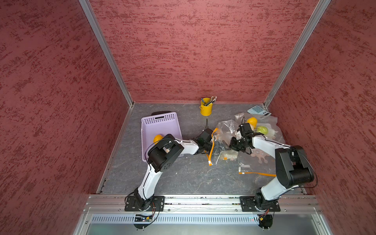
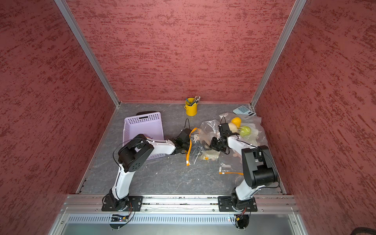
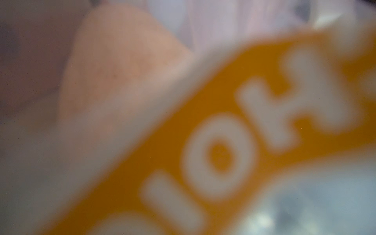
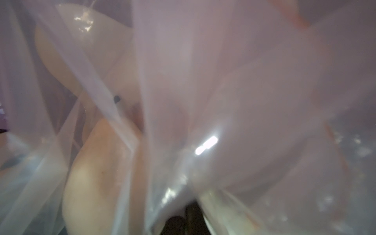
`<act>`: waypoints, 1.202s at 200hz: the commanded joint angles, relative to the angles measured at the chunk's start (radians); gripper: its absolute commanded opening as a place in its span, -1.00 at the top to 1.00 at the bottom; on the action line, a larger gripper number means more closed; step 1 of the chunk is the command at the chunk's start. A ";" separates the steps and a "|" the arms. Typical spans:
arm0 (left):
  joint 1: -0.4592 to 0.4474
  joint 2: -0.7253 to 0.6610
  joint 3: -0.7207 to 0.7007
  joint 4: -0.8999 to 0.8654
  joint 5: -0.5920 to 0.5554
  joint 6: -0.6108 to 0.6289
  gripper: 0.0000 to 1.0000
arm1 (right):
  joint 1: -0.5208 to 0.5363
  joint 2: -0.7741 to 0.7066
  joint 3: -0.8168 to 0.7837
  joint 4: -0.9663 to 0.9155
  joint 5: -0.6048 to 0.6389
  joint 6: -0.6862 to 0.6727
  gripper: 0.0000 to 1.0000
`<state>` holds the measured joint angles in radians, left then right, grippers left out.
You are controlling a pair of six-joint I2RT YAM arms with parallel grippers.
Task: Open the zip-top bag and take out the pear
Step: Pick up the pear from the zipper food storage bag.
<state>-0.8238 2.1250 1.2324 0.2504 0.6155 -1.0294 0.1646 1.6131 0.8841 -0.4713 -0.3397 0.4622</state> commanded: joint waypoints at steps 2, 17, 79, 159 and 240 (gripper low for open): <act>0.010 -0.027 -0.054 -0.005 -0.112 0.020 -0.87 | 0.008 -0.026 0.023 -0.016 0.013 -0.036 1.00; 0.003 -0.060 -0.065 -0.020 -0.184 0.039 -0.87 | 0.008 -0.029 0.023 -0.030 0.008 -0.047 1.00; -0.012 -0.153 -0.143 0.036 -0.339 0.025 -0.84 | 0.007 -0.043 0.013 -0.033 0.001 -0.063 1.00; -0.023 -0.087 -0.001 -0.010 -0.329 0.045 -0.73 | 0.007 -0.042 0.021 -0.029 -0.027 -0.083 1.00; -0.027 0.001 0.108 -0.229 -0.288 0.114 -0.68 | 0.007 0.002 0.042 -0.001 -0.047 -0.088 1.00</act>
<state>-0.8436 2.0876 1.2995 0.0902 0.3069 -0.9493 0.1642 1.5929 0.8963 -0.4976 -0.3553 0.3843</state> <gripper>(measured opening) 0.842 0.048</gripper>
